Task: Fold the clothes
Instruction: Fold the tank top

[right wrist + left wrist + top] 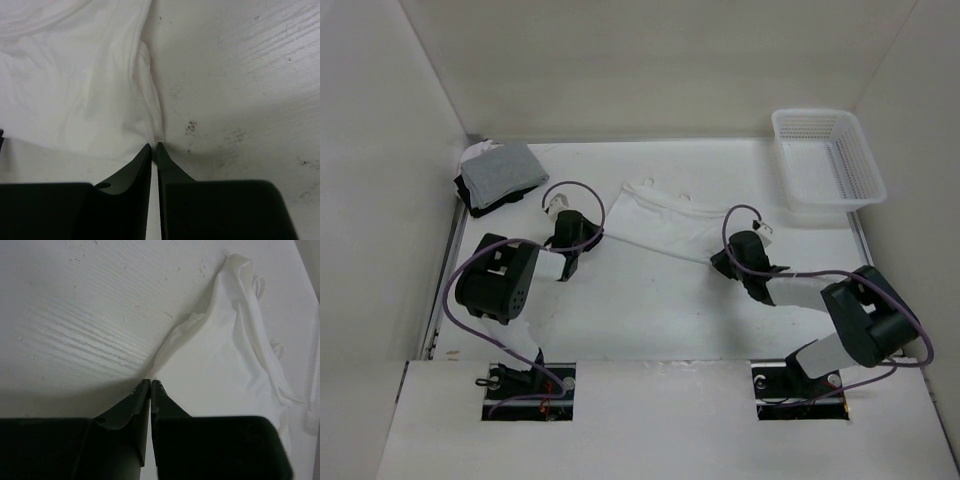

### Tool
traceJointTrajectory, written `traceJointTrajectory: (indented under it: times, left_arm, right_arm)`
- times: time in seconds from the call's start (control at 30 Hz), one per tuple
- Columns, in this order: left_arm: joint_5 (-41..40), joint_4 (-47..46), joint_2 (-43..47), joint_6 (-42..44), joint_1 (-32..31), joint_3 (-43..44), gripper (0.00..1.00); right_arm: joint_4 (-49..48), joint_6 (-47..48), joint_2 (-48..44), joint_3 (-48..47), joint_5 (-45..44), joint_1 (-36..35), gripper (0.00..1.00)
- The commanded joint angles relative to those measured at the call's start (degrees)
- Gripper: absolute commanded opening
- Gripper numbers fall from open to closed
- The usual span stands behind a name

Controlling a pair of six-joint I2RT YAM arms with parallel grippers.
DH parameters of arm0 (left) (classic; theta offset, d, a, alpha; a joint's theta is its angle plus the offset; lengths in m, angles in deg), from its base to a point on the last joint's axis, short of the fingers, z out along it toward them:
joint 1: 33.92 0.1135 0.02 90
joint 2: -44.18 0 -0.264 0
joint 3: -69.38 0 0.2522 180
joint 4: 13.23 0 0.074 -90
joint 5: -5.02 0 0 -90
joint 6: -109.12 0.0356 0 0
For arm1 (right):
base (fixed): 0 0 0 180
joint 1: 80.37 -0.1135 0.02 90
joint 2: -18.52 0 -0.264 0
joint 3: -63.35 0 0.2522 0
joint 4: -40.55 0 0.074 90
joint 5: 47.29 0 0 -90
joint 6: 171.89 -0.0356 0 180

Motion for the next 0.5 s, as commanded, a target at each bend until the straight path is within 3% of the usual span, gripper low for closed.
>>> traceJointTrajectory:
  times: [0.0,0.17,0.33,0.47]
  left_arm:
    - [-0.7,-2.5,7.1,-1.1,-0.3,-2.1,0.00]
    - [-1.1,2.3,23.5,-0.6,-0.7,-6.3,0.00]
    - [-4.1,20.3,50.6,2.1,-2.5,-7.6,0.00]
    - [-10.1,38.7,69.2,4.2,-7.0,-3.8,0.00]
  right_arm:
    - [-0.9,0.5,-5.4,0.3,-2.3,-0.9,0.12]
    - [7.3,5.3,-19.7,-0.4,-2.8,-4.1,0.11]
    - [23.1,9.4,-38.5,-4.6,-3.6,-8.6,0.11]
    - [34.8,12.2,-49.8,-10.4,-5.9,-14.9,0.12]
